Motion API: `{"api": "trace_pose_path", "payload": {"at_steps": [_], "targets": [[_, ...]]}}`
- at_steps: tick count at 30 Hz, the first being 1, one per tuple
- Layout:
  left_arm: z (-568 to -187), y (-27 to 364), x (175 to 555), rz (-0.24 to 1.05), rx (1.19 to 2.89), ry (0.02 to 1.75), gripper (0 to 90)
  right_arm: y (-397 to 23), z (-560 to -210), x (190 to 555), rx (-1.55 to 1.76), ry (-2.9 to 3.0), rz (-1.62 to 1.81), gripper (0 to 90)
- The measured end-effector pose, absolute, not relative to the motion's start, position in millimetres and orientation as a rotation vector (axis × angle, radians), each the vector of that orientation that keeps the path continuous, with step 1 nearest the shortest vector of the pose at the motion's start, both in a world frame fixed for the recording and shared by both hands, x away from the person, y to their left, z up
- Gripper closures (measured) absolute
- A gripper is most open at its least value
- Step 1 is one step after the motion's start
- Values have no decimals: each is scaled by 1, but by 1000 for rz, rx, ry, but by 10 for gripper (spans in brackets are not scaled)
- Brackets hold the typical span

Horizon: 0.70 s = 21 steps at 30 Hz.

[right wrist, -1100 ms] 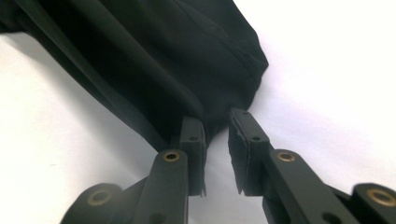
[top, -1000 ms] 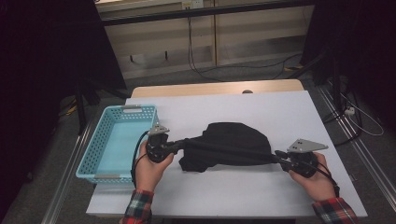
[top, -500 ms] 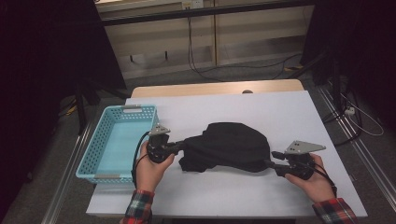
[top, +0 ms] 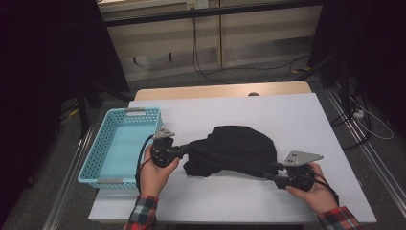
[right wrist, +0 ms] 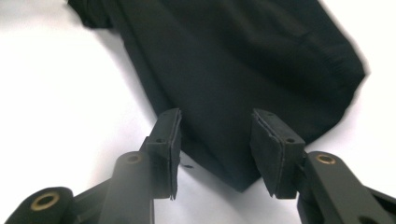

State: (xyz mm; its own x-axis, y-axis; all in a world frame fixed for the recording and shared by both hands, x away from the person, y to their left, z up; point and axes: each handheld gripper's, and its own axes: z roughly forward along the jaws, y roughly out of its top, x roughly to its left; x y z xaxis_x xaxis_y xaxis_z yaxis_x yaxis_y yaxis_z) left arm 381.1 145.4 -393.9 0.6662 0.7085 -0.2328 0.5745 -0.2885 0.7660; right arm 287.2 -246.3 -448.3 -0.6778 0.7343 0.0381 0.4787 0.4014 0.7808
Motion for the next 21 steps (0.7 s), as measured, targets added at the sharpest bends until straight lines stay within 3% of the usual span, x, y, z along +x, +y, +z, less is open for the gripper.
{"api": "trace_pose_path", "payload": {"at_steps": [5, 15, 17, 19, 21], "targets": [[-394, 147, 382, 190, 1982, 1001, 875, -242, -457, 290, 1024, 2380, 1089, 486], [-394, 148, 383, 189, 1972, 1011, 875, -240, -460, 294, 976, 2399, 1074, 501], [-394, 149, 383, 191, 1971, 1012, 875, -240, -460, 294, 983, 2386, 1073, 596], [-394, 149, 384, 192, 1973, 1015, 875, -243, -458, 296, 978, 2372, 1042, 799], [-395, 149, 384, 187, 1974, 1013, 875, -248, -456, 298, 1002, 2363, 1038, 865]]}}
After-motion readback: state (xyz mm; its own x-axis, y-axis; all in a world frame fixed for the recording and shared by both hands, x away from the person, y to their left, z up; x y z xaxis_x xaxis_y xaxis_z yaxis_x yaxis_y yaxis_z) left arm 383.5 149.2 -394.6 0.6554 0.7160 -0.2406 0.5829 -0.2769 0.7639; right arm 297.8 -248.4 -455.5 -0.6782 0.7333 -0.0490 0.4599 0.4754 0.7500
